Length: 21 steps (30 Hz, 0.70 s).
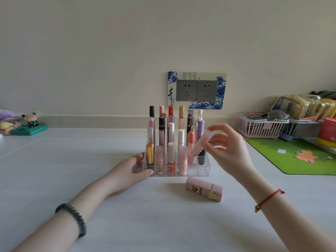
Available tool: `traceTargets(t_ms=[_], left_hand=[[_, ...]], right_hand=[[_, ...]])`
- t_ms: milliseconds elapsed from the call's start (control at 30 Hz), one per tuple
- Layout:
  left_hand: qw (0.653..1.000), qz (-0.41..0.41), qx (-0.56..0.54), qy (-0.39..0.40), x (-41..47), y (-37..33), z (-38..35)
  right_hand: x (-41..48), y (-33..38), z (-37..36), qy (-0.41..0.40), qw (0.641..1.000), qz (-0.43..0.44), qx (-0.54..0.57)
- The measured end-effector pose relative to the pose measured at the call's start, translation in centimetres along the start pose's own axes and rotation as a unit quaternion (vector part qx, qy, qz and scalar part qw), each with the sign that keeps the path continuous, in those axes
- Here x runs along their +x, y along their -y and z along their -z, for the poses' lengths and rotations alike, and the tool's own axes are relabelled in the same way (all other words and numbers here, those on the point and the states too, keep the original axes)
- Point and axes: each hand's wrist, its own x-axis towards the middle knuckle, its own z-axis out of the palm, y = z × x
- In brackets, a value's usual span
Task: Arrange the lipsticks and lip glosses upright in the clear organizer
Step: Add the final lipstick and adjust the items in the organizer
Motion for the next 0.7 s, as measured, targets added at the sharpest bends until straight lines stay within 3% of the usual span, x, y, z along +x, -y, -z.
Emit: traceTargets(t_ms=[700], left_hand=[[1.0,0.002,0.002,-0.007,0.0,0.0,0.0]], right_hand=[[-0.8,-2.5,-2.3,0.094,0.985,-0.026,-0.139]])
